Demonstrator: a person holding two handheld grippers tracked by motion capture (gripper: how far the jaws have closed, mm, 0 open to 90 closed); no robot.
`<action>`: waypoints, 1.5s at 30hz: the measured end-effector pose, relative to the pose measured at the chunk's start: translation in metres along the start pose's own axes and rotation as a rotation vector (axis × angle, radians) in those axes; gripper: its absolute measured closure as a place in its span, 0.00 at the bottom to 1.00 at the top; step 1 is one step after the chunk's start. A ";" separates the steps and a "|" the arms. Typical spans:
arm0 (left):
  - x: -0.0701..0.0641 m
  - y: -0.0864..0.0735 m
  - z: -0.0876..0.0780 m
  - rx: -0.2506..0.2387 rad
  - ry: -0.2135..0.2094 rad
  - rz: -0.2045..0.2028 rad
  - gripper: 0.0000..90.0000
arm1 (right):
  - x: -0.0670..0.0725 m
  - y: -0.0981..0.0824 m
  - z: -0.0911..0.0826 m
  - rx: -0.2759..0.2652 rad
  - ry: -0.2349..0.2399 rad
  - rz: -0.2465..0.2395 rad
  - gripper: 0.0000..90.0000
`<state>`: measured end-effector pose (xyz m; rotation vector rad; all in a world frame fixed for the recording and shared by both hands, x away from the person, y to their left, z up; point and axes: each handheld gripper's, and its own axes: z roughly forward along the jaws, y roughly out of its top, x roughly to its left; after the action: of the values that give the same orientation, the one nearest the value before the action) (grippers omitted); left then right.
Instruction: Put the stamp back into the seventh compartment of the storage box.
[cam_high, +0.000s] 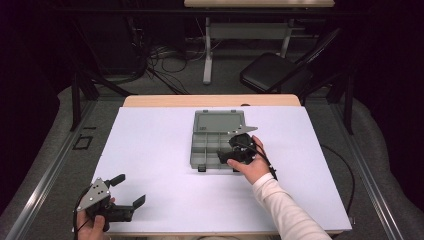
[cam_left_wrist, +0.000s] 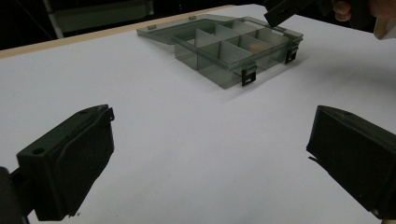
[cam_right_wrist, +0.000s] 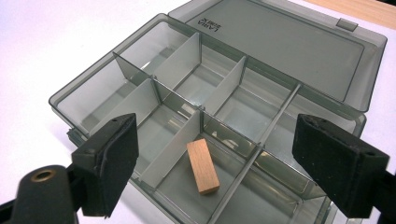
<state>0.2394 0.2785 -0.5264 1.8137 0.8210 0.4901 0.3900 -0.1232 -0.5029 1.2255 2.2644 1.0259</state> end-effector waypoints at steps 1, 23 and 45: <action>0.000 0.000 0.000 -0.001 -0.001 0.001 0.01 | 0.000 0.000 -0.001 -0.003 0.000 -0.001 0.16; -0.002 0.000 0.000 -0.001 -0.007 0.012 0.01 | -0.009 0.000 -0.051 -0.082 0.107 0.033 0.00; -0.003 0.001 0.001 0.000 -0.022 0.022 0.01 | 0.010 -0.039 -0.110 -0.177 0.087 -0.039 0.00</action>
<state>0.2382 0.2759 -0.5258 1.8263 0.7865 0.4831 0.2951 -0.1752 -0.4580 1.0794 2.1968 1.2572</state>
